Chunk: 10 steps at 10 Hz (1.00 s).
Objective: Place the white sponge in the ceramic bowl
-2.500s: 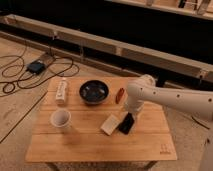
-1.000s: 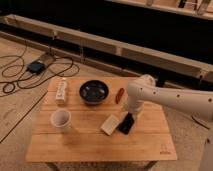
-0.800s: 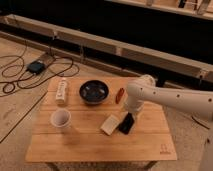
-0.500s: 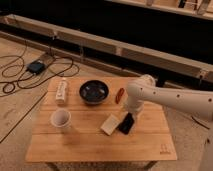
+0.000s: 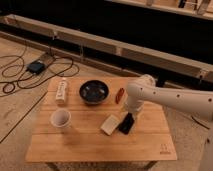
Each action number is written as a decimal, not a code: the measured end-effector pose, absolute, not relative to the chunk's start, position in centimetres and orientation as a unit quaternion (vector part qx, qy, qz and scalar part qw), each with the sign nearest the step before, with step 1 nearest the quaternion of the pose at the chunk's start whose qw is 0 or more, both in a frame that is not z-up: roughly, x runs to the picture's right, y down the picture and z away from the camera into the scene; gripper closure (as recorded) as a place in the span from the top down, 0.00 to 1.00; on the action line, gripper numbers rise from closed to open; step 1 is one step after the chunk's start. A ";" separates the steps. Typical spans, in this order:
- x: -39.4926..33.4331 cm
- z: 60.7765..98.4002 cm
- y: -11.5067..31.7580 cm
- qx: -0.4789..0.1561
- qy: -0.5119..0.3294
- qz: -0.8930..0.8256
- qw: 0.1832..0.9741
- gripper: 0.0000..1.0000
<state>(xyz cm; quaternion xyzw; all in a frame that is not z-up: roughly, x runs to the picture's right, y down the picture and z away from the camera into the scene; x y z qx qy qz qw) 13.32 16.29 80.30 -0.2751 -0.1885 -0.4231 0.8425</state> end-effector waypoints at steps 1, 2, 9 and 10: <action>13.1 80.2 15.9 -0.274 -0.183 -0.426 0.843 0.63; 12.4 80.1 15.6 -0.274 -0.175 -0.429 0.842 0.63; 6.0 81.3 18.4 -0.290 -0.146 -0.430 0.842 0.63; 5.4 82.0 18.9 -0.290 -0.148 -0.427 0.844 0.63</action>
